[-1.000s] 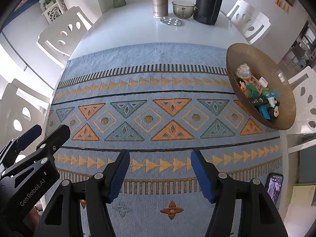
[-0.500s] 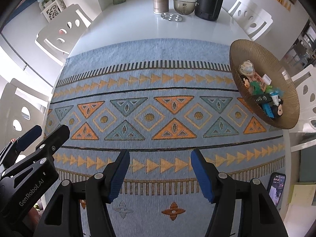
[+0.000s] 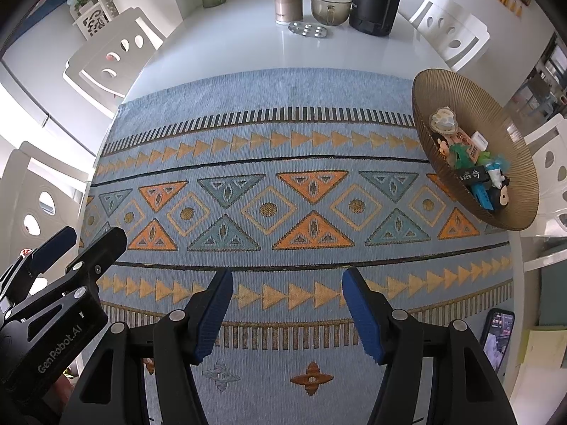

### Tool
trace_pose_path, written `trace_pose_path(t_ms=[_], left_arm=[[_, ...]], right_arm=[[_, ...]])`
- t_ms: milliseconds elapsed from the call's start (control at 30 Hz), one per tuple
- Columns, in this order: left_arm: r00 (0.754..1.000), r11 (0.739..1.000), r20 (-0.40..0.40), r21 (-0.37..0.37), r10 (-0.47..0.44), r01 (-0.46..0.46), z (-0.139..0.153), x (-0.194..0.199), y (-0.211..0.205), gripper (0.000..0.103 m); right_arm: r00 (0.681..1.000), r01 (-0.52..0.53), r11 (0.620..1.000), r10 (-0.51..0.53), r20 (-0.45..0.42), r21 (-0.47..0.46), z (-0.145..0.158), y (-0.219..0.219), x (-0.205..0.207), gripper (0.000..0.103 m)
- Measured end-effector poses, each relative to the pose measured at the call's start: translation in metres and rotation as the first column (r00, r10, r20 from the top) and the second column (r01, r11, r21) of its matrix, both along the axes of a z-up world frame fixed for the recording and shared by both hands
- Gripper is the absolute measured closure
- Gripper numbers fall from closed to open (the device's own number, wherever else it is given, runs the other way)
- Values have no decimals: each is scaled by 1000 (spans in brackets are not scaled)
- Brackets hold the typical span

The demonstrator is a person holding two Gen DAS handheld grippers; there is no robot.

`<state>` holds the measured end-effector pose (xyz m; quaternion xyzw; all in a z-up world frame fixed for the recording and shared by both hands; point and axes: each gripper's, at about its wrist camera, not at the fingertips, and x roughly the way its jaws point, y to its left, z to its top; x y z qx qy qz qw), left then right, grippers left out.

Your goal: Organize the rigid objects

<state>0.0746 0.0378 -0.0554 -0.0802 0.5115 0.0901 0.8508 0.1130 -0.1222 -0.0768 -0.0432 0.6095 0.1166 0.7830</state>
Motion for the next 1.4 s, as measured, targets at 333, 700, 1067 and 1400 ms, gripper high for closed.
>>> trace_pose_path(t_ms=[333,700,1067,1400], left_arm=[[1000,1000,-13,-5,-14,14,-13,7,-2,31],[1000,1000,-28,16,12,-11,-77,22,0,31],[997,994,28,85,69,-71,-111,11,-11,25],[994,992,50,77,99,-102,-119,6,1,0]], right_arm=[[999,-17,999,18,32,-30,-11,-4,6,40],[995,-52,998,55,85,-44,-77,-24,20,40],[979,-64,997,71,191,-41,-105,-34,16,20],[973,5,1000,-7,232,10,-112,-44,12,0]])
